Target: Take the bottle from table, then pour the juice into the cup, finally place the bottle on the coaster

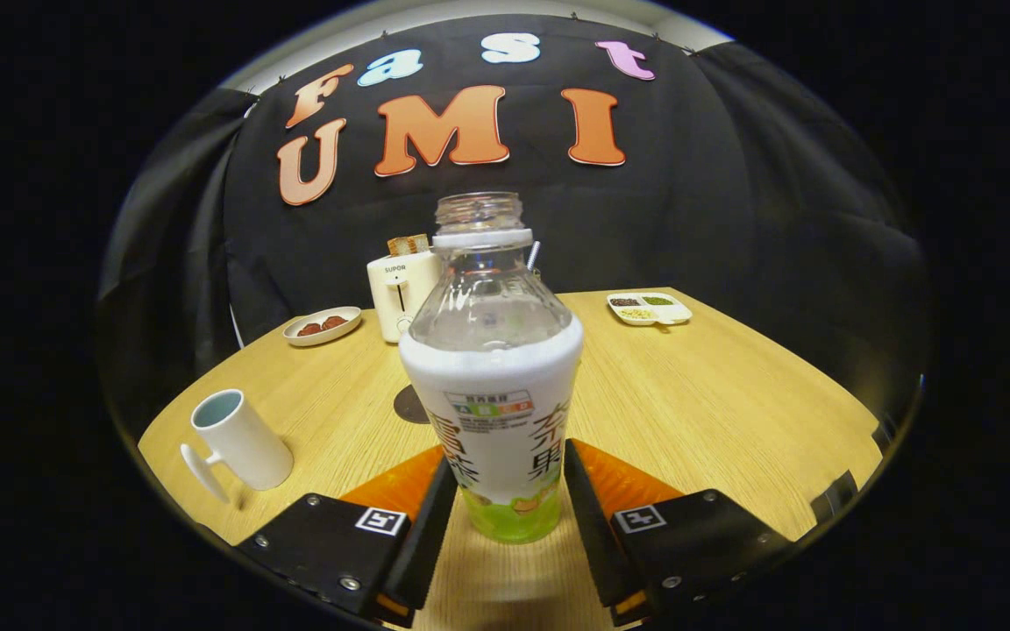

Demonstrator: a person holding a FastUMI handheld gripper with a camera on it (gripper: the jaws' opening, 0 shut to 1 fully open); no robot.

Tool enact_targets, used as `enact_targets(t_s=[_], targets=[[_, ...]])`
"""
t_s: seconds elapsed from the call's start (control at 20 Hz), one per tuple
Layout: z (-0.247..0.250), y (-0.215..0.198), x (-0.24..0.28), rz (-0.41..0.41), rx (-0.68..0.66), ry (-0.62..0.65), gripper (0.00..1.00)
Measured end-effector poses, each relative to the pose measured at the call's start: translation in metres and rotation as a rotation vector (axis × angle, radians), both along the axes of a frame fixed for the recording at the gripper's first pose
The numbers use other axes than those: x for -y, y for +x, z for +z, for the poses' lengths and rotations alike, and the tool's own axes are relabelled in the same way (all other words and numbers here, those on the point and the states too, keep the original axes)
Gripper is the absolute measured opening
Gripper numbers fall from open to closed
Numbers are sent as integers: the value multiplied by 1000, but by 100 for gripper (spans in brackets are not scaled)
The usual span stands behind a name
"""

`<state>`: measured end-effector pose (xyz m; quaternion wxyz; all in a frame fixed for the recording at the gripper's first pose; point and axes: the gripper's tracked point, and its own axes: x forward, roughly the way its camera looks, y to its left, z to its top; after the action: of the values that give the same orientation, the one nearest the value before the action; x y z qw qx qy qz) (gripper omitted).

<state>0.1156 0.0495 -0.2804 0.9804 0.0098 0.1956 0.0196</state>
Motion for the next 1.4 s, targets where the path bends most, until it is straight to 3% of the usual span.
enact_targets(t_s=[0.05, 0.25, 0.65, 1.1, 1.4], targets=[[0, 1, 0, -1, -1, -10, 66], [1, -3, -6, 1, -28, -12, 60], [22, -16, -23, 18, -31, -84, 59], [53, -26, -66, 90, 4, -261, 59], [63, -24, -90, 134, 27, -453, 60]])
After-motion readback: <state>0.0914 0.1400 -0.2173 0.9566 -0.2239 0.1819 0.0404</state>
